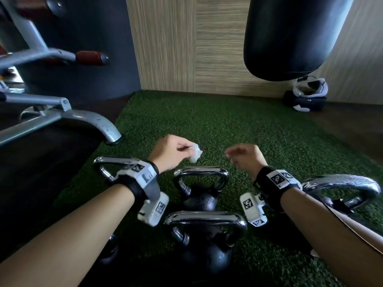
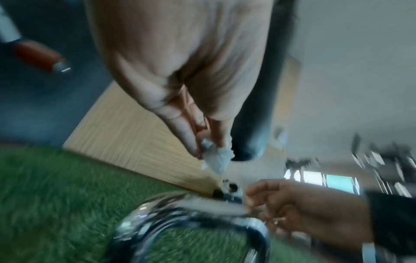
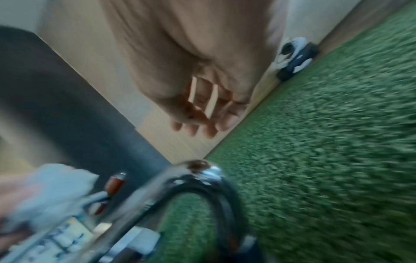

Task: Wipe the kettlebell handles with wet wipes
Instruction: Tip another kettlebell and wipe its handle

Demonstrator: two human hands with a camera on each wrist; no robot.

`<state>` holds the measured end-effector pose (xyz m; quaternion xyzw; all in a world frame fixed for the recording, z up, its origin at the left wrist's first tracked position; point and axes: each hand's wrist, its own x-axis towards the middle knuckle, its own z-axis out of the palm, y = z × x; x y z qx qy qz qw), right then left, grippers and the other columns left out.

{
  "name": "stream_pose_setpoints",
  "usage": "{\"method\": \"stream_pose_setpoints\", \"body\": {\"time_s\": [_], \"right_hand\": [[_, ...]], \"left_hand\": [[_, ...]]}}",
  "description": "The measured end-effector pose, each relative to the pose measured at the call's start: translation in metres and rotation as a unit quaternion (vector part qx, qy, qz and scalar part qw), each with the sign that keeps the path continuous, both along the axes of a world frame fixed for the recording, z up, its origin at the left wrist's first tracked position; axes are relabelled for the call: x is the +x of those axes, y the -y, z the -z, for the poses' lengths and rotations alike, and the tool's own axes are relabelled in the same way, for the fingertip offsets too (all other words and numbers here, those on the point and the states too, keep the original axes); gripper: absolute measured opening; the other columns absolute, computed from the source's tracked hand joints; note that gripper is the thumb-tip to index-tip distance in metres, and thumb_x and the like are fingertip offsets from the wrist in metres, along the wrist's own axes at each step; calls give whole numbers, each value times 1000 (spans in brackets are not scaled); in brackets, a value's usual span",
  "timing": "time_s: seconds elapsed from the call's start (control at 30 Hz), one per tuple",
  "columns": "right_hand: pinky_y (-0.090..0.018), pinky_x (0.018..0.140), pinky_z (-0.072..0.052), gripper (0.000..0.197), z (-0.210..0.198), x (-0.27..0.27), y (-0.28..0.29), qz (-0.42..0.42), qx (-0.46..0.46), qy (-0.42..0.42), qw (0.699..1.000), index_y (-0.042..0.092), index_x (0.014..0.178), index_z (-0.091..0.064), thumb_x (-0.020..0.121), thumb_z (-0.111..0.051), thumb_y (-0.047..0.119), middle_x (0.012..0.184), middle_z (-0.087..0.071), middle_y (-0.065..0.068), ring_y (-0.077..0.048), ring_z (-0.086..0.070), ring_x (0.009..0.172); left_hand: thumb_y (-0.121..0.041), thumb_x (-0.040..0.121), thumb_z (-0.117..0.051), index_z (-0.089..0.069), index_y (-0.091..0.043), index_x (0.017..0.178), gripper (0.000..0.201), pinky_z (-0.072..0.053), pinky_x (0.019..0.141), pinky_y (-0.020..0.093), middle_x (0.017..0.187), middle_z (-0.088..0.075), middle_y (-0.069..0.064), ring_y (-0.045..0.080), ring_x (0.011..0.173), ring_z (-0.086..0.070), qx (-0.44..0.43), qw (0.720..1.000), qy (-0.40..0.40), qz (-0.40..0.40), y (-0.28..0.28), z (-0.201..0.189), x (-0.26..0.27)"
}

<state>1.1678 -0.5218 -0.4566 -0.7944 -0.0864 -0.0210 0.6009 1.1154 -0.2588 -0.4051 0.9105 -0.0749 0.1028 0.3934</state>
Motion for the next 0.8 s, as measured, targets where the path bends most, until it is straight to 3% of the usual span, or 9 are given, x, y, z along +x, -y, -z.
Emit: {"method": "stream_pose_setpoints", "body": {"time_s": [0.07, 0.17, 0.3, 0.4, 0.47, 0.6, 0.67, 0.73, 0.8], "right_hand": [[-23, 50, -48, 24, 38, 5, 16, 11, -84, -82, 993, 18, 96, -77, 95, -64, -2, 84, -73, -6, -13, -57, 61], [-30, 55, -51, 32, 78, 0, 19, -52, -140, -155, 977, 10, 111, -76, 87, -70, -10, 84, -74, -3, -15, -61, 60], [-26, 53, -53, 30, 106, -12, -4, -100, -106, -174, 974, 17, 100, -76, 75, -91, 8, 71, -74, 8, -5, -62, 55], [-36, 70, -57, 35, 120, -10, -10, -63, -98, -137, 984, 21, 99, -82, 68, -97, 24, 82, -79, 4, -9, -67, 66], [-30, 74, -54, 33, 124, -8, -9, -51, -113, -125, 984, 25, 95, -82, 66, -98, 32, 88, -81, 5, -8, -69, 73], [-25, 68, -49, 40, 128, -8, -7, -39, -131, -125, 983, 30, 93, -82, 60, -97, 49, 84, -79, 7, -8, -67, 69], [-25, 67, -49, 43, 128, -8, -6, -35, -131, -129, 982, 32, 91, -82, 56, -96, 53, 84, -79, 8, -9, -67, 70], [-26, 68, -51, 50, 127, -9, -6, -30, -123, -130, 983, 34, 89, -82, 48, -94, 60, 86, -80, 7, -11, -70, 72], [-30, 69, -55, 51, 127, -11, -7, -31, -107, -127, 986, 35, 89, -82, 46, -94, 59, 87, -81, 6, -12, -70, 72]], "left_hand": [[-24, 87, -79, -83, -23, 103, 16, -50, 75, 2, 95, -77, -19, -13, 79, -65, 70, 996, 53, 26, 0, 10, -7], [-23, 92, -76, -79, -18, 114, 24, -40, 72, -3, 106, -79, -3, 1, 87, -68, 123, 986, 98, 51, 5, 26, -9], [-27, 95, -72, -78, -17, 116, 24, -44, 74, 12, 106, -76, 3, 13, 90, -67, 149, 983, 98, 50, 15, 33, -8], [-26, 97, -67, -82, -22, 105, 17, -56, 75, 32, 98, -71, 4, 20, 84, -68, 204, 971, 92, 87, 24, 35, -12], [-23, 97, -67, -82, -19, 101, 16, -56, 75, 34, 96, -72, 5, 23, 84, -69, 204, 972, 92, 76, 20, 35, -16], [-19, 92, -74, -82, -9, 102, 16, -59, 80, 28, 91, -77, 1, 21, 89, -75, 133, 986, 93, -27, -20, 46, -20], [-19, 93, -73, -81, -11, 107, 18, -58, 84, 25, 102, -80, 1, 11, 90, -74, 117, 988, 82, -49, -34, 53, -28], [-18, 94, -72, -79, -13, 113, 21, -52, 78, 9, 108, -79, -4, -3, 84, -69, 94, 991, 86, -44, -34, 59, -37], [-17, 94, -72, -79, -15, 113, 20, -53, 76, 9, 106, -79, -8, -6, 83, -68, 49, 993, 92, -49, -30, 67, -41]]}}
